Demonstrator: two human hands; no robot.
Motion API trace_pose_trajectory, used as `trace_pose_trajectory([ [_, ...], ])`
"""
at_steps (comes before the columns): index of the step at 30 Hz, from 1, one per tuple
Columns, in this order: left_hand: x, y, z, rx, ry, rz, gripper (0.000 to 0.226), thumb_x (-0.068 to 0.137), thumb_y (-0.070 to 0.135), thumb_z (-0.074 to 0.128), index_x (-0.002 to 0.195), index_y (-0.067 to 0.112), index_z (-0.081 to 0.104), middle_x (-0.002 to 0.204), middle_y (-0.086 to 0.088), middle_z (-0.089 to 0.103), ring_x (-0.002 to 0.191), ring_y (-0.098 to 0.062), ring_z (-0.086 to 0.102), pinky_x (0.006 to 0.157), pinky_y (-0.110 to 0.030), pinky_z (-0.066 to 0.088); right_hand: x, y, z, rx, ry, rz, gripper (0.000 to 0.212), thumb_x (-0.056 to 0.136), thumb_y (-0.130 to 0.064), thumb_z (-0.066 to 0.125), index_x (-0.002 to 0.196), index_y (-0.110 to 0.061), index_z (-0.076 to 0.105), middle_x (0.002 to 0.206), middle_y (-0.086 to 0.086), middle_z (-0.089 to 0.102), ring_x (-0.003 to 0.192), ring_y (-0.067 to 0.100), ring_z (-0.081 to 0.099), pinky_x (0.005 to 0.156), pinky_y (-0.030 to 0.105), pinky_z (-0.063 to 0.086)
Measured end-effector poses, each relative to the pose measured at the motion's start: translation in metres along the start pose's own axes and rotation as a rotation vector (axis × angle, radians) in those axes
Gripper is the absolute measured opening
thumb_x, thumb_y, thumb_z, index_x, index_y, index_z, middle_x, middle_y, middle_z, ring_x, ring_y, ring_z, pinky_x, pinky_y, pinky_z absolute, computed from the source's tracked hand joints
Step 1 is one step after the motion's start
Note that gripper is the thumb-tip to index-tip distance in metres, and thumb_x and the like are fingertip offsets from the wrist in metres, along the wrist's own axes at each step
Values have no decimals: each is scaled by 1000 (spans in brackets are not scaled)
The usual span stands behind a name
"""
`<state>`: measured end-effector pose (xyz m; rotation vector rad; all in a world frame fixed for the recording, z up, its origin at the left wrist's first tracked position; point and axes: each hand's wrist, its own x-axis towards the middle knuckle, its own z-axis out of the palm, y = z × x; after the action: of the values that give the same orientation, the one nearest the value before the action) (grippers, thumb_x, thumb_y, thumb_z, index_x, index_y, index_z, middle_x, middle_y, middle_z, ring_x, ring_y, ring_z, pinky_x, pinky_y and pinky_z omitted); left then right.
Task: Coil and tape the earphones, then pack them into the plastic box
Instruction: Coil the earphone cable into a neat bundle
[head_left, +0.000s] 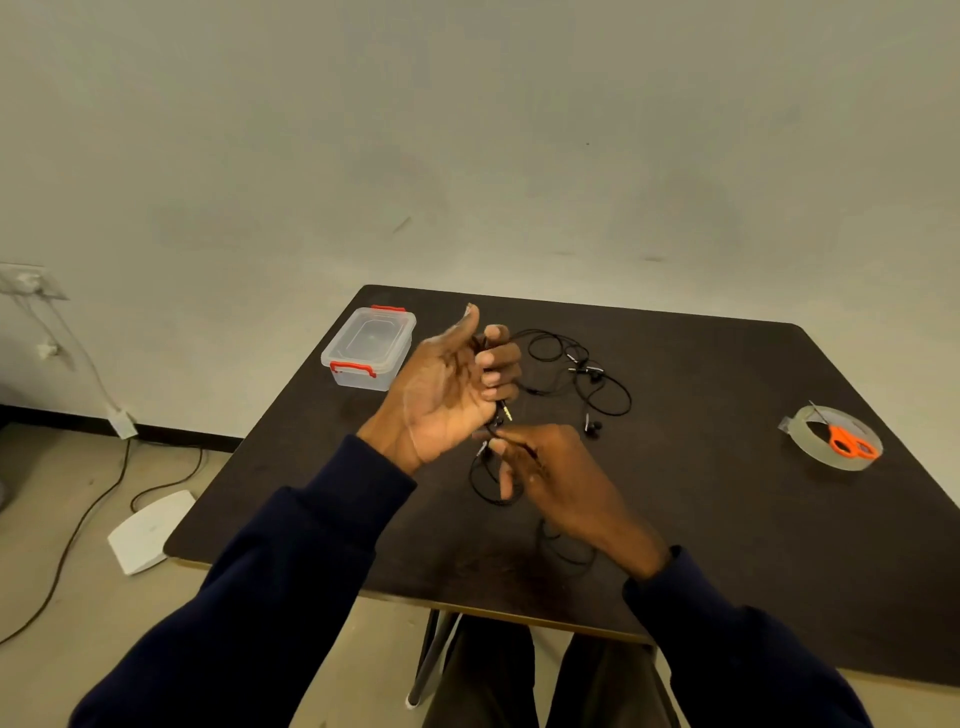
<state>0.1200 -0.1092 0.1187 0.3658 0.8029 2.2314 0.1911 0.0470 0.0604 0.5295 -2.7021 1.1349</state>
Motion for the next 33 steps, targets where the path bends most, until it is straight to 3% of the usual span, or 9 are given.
trace_pose_trajectory([
  [2, -2, -4, 3, -29, -68, -49, 36, 110, 40, 37, 88, 17, 53, 63, 7, 40, 61, -7, 26, 57, -21, 25, 9, 7, -4, -102, 101, 41, 28, 94, -17, 51, 71, -18, 67, 64, -5, 68, 59, 11, 64, 62, 48, 55],
  [8, -5, -3, 18, -55, -234, -79, 34, 113, 25, 25, 114, 11, 56, 64, 7, 46, 56, -5, 28, 53, -20, 26, 17, 12, -2, -238, 201, 83, 31, 102, -17, 51, 72, -22, 60, 65, 1, 66, 59, 18, 64, 60, 47, 57],
  [12, -2, -1, 16, 64, -107, 40, 38, 111, 20, 33, 133, 0, 57, 78, 0, 61, 58, -4, 46, 53, -17, 36, 8, 14, 9, -250, -17, 66, 17, 103, -19, 56, 104, -25, 71, 76, -12, 64, 68, 9, 64, 67, 37, 58],
  [16, 5, 3, -8, 334, 62, 204, 44, 114, 24, 26, 138, 0, 55, 124, -13, 73, 98, -22, 75, 82, -24, 59, -9, -9, -4, -206, -166, -98, 18, 107, -21, 52, 111, -20, 70, 71, -20, 54, 65, 4, 61, 66, 35, 57],
  [20, 4, -1, -31, 587, 187, 242, 51, 115, 28, 21, 141, -5, 51, 139, -21, 64, 127, -39, 63, 107, -44, 53, -13, -24, -29, -254, -61, -205, 16, 105, -20, 55, 96, -19, 69, 65, -25, 46, 57, 1, 55, 56, 37, 54],
  [23, -1, -13, -32, 805, 266, 196, 52, 115, 27, 23, 123, -7, 61, 115, -23, 73, 104, -41, 71, 86, -38, 61, -1, -33, -45, -287, 12, -252, 30, 106, -35, 46, 100, -21, 71, 74, -17, 61, 62, 2, 59, 57, 33, 52],
  [26, -4, -26, -25, 896, 241, 111, 49, 115, 26, 26, 88, 6, 62, 69, -10, 65, 56, -23, 56, 50, -27, 41, 16, -35, -53, -364, 128, -311, 24, 104, -30, 53, 103, -21, 75, 92, -5, 72, 78, 12, 67, 67, 37, 56],
  [29, -6, -36, -25, 589, 217, -47, 45, 114, 27, 23, 78, 12, 45, 55, 3, 38, 41, -4, 30, 37, -17, 22, 34, -30, -57, -307, 205, -371, 13, 99, -18, 65, 103, -17, 78, 96, -2, 74, 83, 13, 69, 73, 35, 56],
  [33, -14, -41, -28, 194, -44, -208, 67, 100, 75, 17, 76, 17, 41, 57, 6, 23, 41, -5, 15, 41, -20, 13, 59, -13, -57, -105, 196, -356, 7, 93, -15, 75, 96, -12, 80, 91, -1, 76, 79, 15, 71, 70, 40, 57],
])
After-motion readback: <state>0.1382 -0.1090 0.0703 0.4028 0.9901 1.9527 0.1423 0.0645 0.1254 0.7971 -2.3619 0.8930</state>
